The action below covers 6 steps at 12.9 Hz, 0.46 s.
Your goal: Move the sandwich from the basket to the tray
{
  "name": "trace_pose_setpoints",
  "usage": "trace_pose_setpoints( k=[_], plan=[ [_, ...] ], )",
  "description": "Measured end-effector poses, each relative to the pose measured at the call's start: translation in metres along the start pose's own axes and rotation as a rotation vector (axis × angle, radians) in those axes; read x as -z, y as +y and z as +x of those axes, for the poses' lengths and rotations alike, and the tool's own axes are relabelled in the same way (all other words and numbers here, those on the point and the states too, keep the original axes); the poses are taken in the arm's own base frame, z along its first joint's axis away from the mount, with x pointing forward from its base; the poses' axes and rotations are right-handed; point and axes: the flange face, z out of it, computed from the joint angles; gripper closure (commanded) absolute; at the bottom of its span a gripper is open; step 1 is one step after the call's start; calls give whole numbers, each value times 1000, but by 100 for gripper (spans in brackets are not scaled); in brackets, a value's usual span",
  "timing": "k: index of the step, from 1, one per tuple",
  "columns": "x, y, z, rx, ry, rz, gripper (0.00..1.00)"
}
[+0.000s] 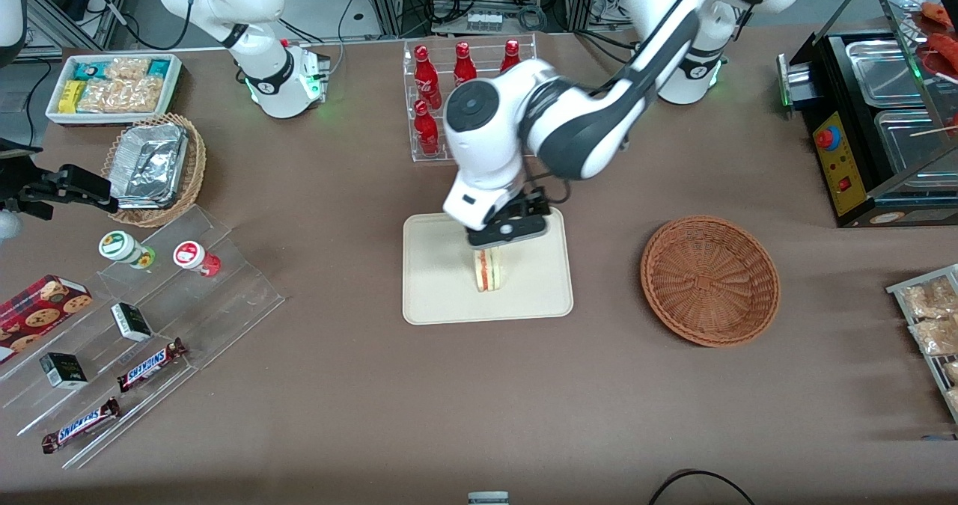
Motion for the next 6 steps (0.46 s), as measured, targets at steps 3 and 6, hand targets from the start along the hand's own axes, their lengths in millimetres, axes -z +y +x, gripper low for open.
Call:
trace_pose_setpoints(
  k=[3,6],
  plan=[
    [36,-52,29,94,-35,5,1],
    [52,-100,49,159,-29,26,1]
  ],
)
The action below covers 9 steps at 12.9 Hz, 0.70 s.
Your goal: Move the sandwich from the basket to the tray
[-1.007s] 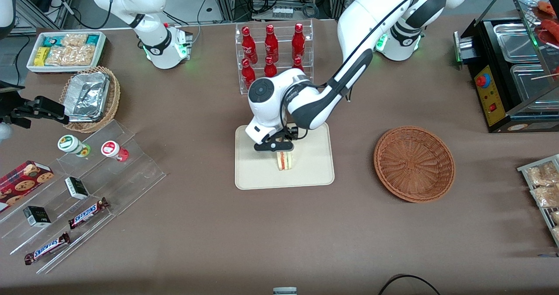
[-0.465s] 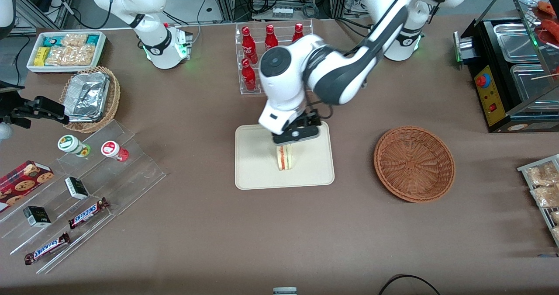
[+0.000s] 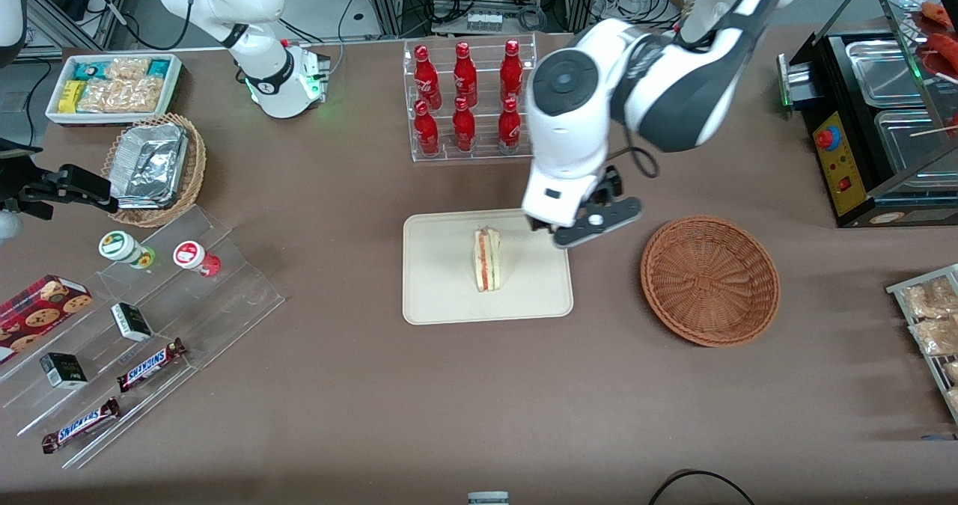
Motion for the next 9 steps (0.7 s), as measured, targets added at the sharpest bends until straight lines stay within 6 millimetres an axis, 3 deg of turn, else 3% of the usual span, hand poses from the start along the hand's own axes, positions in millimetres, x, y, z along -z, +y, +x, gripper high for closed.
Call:
trace_pose_setpoints(
  k=[5,9],
  plan=[
    [16,-71,51,-28,-59,-9,1],
    [26,-123,79,-76,-109,-16,1]
  ],
)
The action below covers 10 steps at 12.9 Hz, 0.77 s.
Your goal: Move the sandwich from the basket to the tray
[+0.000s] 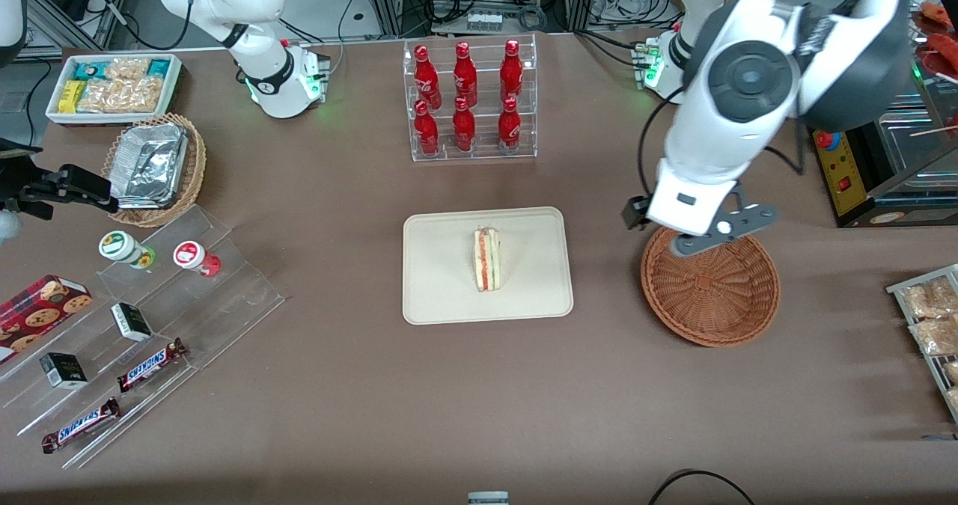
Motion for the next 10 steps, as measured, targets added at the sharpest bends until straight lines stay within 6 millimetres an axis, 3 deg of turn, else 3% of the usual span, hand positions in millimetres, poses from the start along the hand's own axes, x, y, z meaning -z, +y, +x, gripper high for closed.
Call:
trace_pose_setpoints(
  k=[5,10],
  plan=[
    [10,-89,22,-118,-44,-56,1],
    [12,-160,31,-219,-70,-81,1]
  ],
)
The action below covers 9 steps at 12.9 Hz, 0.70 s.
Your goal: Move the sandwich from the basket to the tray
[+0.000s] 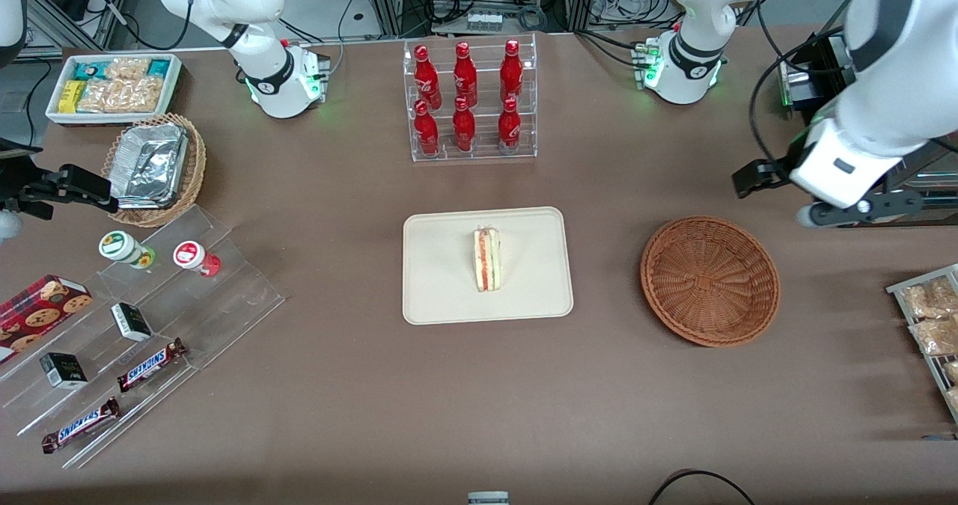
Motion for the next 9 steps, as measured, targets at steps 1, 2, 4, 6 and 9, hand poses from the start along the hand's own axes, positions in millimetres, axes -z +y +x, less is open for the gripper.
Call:
trace_pose_setpoints(
  k=[1,2,4,6,9],
  plan=[
    [2,-12,-2,-30,-3,-4,1],
    [6,-19,-5,-61,1,-5,1],
    [15,-18,-17,-93,16,-2,1],
    [20,-9,-26,-112,27,2,1],
    [23,-4,-29,-123,34,0,1]
  ],
)
